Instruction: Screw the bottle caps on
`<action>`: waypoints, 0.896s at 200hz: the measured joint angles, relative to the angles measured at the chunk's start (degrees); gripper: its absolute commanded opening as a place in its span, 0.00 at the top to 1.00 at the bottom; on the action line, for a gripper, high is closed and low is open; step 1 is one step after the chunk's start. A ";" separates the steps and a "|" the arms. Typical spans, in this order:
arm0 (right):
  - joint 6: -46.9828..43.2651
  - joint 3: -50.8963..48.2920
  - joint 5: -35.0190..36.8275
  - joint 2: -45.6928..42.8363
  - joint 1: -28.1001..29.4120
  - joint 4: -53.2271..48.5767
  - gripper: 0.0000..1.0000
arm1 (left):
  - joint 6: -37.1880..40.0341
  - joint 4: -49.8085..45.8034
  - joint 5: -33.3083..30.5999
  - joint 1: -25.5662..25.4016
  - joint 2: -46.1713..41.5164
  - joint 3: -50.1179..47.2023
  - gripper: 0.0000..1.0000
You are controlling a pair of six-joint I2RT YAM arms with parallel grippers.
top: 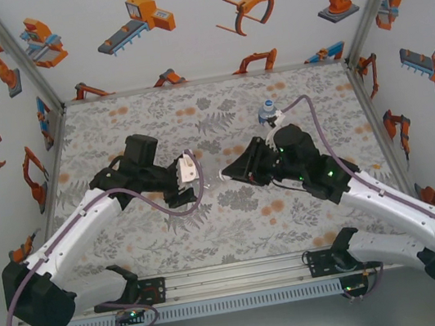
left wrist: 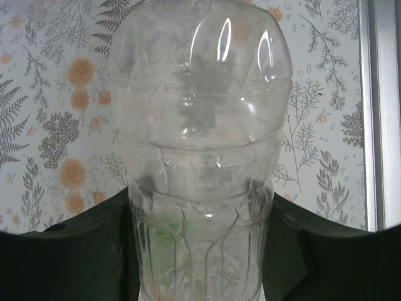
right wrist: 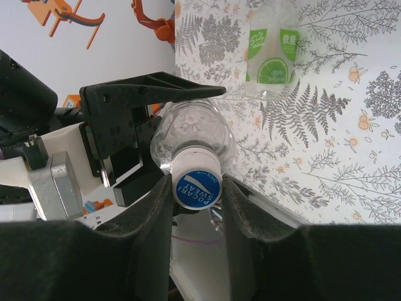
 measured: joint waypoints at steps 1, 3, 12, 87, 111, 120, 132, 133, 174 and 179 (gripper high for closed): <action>-0.17 0.13 0.00 0.07 -0.02 -0.09 0.80 | 0.00 0.00 0.00 0.00 0.00 0.00 1.00; -0.50 0.33 0.00 0.13 -0.04 -0.22 0.77 | 0.00 0.04 -0.02 0.00 0.00 0.00 1.00; -2.47 1.29 -0.04 0.46 -0.04 -0.90 0.65 | 0.00 0.37 -0.02 0.00 0.00 0.00 1.00; -32.26 5.66 -1.16 -2.54 -0.04 -2.49 0.51 | 0.02 1.29 1.57 -0.44 -0.44 0.00 1.00; -45.79 5.95 -4.44 -4.46 -0.04 -2.47 0.51 | 0.07 1.20 2.43 -0.44 -0.46 0.00 1.00; -51.52 6.08 -6.21 -4.94 -0.04 -2.58 0.51 | 0.11 1.16 2.82 -0.44 -0.46 0.00 1.00; -59.19 6.51 -8.81 -5.20 -0.04 -3.17 0.51 | 0.26 1.01 3.41 -0.44 -0.46 0.00 1.00; -59.74 6.58 -9.07 -5.20 -0.04 -3.19 0.51 | 0.26 1.01 3.45 -0.44 -0.46 0.00 1.00; -83.14 8.20 -21.07 -4.98 -0.04 -6.08 0.51 | 1.16 0.37 6.49 -0.46 -0.46 0.00 1.00; -85.22 8.20 -22.29 -4.98 -0.04 -6.36 0.51 | 1.27 0.22 7.02 -0.50 -0.46 0.02 1.00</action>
